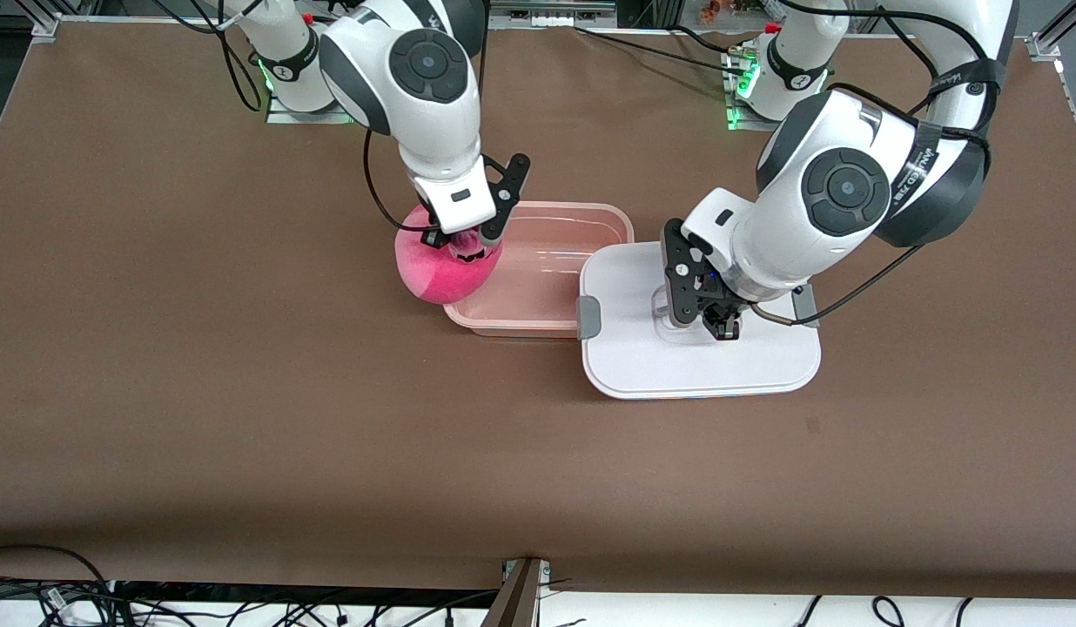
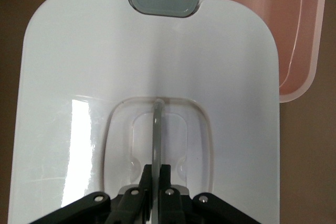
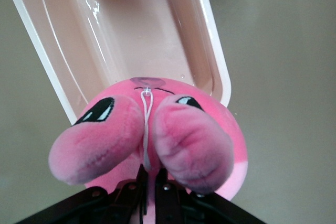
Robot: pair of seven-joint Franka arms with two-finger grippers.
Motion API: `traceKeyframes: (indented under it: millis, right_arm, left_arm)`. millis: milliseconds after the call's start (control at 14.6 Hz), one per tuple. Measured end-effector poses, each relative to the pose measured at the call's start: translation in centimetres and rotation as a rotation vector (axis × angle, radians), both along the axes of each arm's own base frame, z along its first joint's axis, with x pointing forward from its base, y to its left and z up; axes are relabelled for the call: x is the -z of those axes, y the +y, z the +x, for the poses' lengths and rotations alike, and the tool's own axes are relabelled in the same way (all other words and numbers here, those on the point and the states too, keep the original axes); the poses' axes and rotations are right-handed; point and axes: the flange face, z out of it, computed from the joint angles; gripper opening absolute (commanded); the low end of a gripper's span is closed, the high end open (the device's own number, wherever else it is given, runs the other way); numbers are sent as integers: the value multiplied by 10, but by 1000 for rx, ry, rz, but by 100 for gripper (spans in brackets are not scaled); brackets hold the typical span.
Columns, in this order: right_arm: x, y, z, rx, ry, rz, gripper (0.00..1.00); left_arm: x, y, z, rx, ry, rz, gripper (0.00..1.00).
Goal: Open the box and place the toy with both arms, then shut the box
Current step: 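Lower the pink toy into the pink box with the right gripper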
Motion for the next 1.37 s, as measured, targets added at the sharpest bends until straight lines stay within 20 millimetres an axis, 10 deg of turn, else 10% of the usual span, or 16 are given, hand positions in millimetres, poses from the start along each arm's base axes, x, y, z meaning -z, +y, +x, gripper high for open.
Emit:
traceKeyframes:
  millis: [412,481,962,1168,1374]
  right_arm:
    - [20,30,-15,-59,-2,12,8]
    - [28,35,-14,-64,-2,24,99]
    - [74,79,-22,202,-38,121,100]
    - [34,84,-10,395,-91,182,100]
    - [-11,41,26,526,-133,156,100]
  left_arm:
    - [0,0,0,1,0,0,0]
    - [0,0,0,1,0,0,0]
    - [0,0,0,2,0,0,0]
    - [-1,-2,-1,5,-1,-2,0]
    - [-10,-10,-3,18,-17,-14,0]
